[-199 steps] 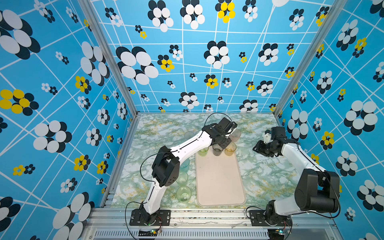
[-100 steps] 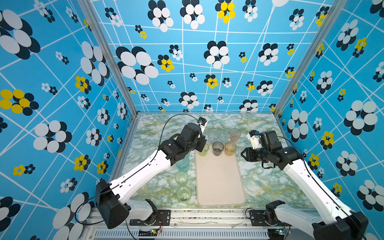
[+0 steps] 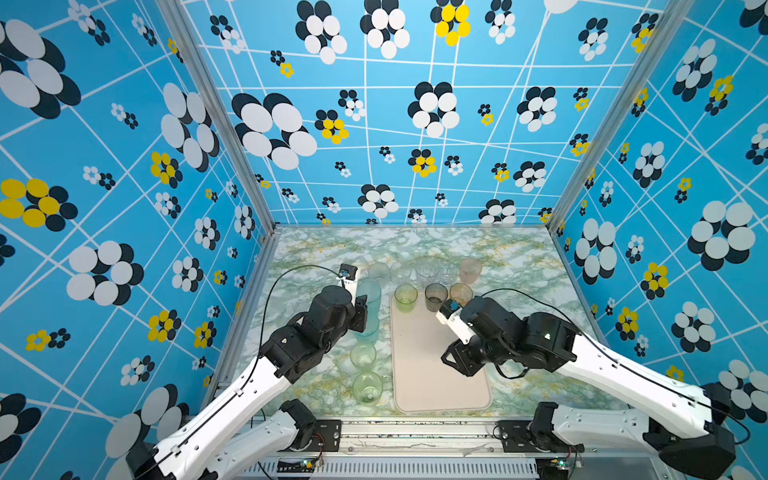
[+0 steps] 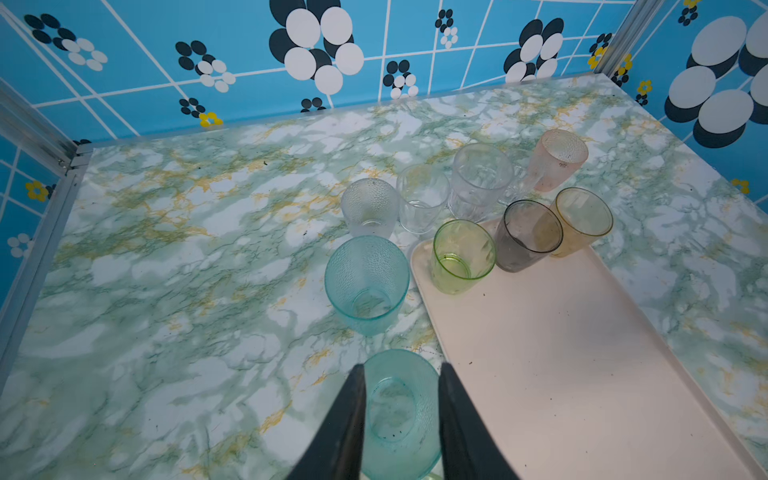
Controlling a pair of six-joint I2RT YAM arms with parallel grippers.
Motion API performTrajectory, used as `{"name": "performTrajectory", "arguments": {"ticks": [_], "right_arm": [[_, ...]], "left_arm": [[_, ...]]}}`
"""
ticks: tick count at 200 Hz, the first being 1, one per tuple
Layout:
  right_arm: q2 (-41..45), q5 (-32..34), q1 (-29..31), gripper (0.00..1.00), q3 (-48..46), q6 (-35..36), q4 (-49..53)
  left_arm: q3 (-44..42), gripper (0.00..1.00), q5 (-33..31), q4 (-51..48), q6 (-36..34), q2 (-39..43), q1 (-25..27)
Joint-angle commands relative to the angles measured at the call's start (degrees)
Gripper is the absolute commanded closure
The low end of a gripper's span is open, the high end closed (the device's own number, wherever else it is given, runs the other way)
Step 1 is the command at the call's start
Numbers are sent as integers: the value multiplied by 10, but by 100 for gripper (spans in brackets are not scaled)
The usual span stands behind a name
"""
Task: Place the glasses into the tray
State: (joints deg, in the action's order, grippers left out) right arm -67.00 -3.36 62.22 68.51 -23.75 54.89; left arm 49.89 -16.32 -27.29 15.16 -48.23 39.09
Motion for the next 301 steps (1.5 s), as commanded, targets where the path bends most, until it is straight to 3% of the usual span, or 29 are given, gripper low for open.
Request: {"name": "performTrajectory", "arguments": {"ticks": [1,64,140,301], "right_arm": [[-47,33,37,64,29,-32,13],[-164,6,109,68,91,-43,-15],[-313,17,129,68,184,-28,-5],[-428,37,118,67,277,4,24]], "left_arm": [[-17,67,-23,-29,15,27,-9],[-33,66,-34,-41,13,54,-29],[-33,65,-27,-54,8,77,-58],[-53,64,1,-60,-1,112,-105]]}}
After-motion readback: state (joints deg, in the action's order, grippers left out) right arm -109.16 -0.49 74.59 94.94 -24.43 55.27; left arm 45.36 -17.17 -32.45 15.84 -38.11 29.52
